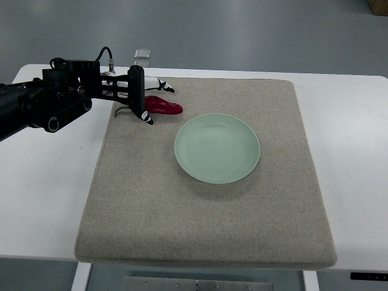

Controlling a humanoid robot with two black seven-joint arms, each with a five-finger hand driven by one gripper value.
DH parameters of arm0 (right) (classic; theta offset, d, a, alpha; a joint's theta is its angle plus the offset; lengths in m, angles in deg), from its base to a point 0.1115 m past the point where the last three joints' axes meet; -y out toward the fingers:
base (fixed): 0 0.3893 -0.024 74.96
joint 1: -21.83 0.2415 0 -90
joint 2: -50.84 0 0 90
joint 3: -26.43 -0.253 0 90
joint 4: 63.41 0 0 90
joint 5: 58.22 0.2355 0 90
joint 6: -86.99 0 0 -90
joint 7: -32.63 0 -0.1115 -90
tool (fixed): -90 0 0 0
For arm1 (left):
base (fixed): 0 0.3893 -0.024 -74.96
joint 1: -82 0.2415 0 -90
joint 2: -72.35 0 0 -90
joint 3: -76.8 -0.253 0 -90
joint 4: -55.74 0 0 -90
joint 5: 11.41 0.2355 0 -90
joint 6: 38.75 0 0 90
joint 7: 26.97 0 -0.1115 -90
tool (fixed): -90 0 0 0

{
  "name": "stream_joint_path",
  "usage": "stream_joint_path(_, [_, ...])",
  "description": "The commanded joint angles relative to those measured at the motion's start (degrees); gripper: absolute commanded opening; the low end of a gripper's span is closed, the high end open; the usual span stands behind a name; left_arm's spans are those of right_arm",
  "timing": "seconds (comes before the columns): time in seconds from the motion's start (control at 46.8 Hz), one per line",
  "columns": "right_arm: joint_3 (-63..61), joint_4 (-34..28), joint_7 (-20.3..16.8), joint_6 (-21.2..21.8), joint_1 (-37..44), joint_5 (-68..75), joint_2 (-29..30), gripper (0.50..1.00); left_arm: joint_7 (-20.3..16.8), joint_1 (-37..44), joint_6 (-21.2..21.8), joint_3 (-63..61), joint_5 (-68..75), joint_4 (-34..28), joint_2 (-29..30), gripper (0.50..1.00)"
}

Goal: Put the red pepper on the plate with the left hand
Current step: 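Lower the left hand and close fingers around the red pepper, then carry the red pepper with the left hand over the green plate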

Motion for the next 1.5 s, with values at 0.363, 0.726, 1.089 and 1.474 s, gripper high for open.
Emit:
stream_joint_path(0.363, [0.0, 0.0, 0.0, 0.0, 0.0, 0.0, 0.0, 0.928, 0.0, 0.0, 0.0, -0.1, 0.4, 0.0, 0.0, 0.726])
stream_joint_path(0.726, [0.0, 0.0, 0.0, 0.0, 0.0, 0.0, 0.0, 0.928, 0.0, 0.0, 0.0, -0.4, 0.4, -0.1, 0.0, 0.523])
stream_joint_path(1.089, [0.0, -0.1, 0.0, 0.0, 0.0, 0.0, 0.0, 0.928, 0.1, -0.8, 0.3, 0.5, 0.1, -0.2, 0.0, 0.500])
stream_joint_path(1.474, [0.0, 0.0, 0.0, 0.0, 0.0, 0.0, 0.0, 0.928, 0.1, -3.4, 0.3, 3.8, -0.3, 10.0, 0.1, 0.506])
